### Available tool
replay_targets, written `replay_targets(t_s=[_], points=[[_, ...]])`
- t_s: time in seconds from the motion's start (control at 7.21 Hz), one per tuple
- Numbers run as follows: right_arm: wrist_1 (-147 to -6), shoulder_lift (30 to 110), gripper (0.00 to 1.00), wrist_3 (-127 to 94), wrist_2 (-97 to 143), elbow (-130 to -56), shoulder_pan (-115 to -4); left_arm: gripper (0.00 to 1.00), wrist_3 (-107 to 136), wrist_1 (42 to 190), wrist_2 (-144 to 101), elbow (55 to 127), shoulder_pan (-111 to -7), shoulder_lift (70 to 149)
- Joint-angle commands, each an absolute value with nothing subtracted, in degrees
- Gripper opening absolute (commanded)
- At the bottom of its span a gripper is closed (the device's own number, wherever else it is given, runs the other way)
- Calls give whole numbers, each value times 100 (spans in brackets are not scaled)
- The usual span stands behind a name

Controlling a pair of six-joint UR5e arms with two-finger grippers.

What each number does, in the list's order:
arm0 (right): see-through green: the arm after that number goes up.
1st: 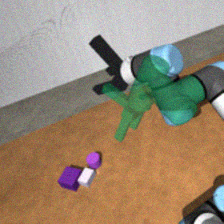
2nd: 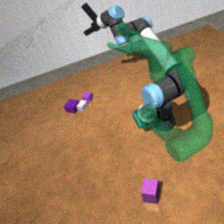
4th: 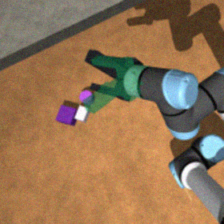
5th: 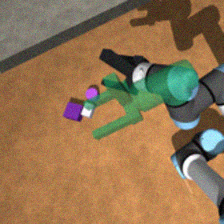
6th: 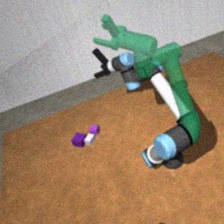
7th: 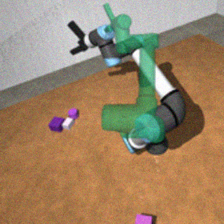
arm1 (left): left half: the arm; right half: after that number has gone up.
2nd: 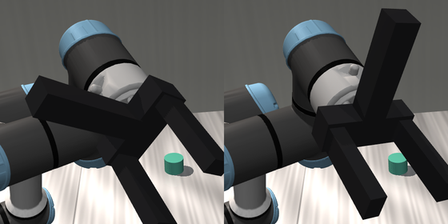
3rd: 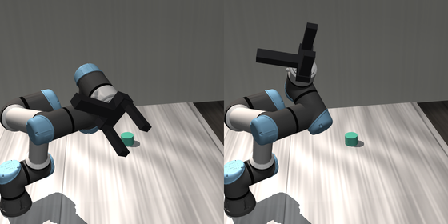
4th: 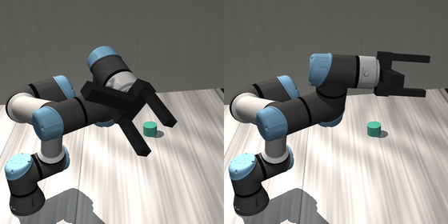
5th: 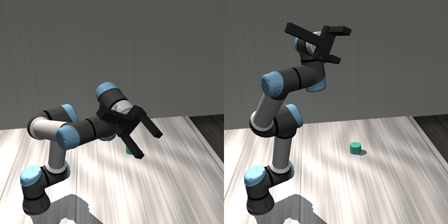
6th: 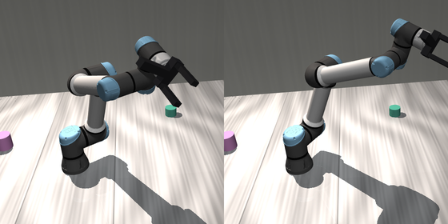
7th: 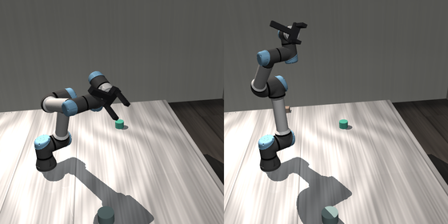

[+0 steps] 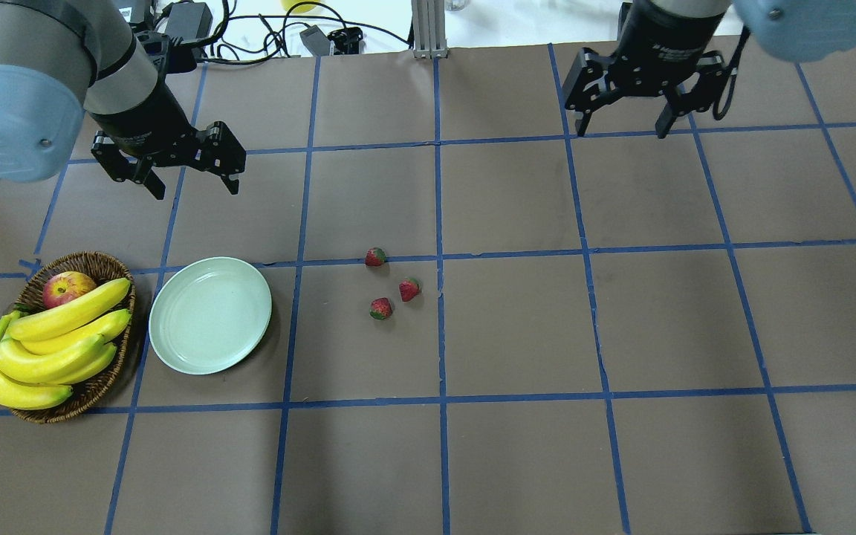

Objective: Collect all strawberries into plate

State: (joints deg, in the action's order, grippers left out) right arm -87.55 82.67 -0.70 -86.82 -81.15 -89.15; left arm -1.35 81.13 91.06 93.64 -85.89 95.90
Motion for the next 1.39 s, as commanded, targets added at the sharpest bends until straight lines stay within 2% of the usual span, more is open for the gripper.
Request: replay_targets(t_s=[0.0, 0.42, 0.56, 1.25], points=[[-8551, 8700, 100, 132, -8693, -8182, -8745, 100, -106, 6962, 9009, 9430, -8779, 9886], [-8578, 8763, 100, 53, -8614, -8235, -8754, 100, 1261, 6286, 8877, 9931, -9516, 10518], [-8578, 8780, 100, 70, -8657, -8253, -8754, 100, 1292, 5501, 8868, 9975, -9579, 10695], [-8718, 8745, 100, -202, -8903, -8314, -9334, 100, 1134, 4799, 7989, 10265, -9712, 11459]])
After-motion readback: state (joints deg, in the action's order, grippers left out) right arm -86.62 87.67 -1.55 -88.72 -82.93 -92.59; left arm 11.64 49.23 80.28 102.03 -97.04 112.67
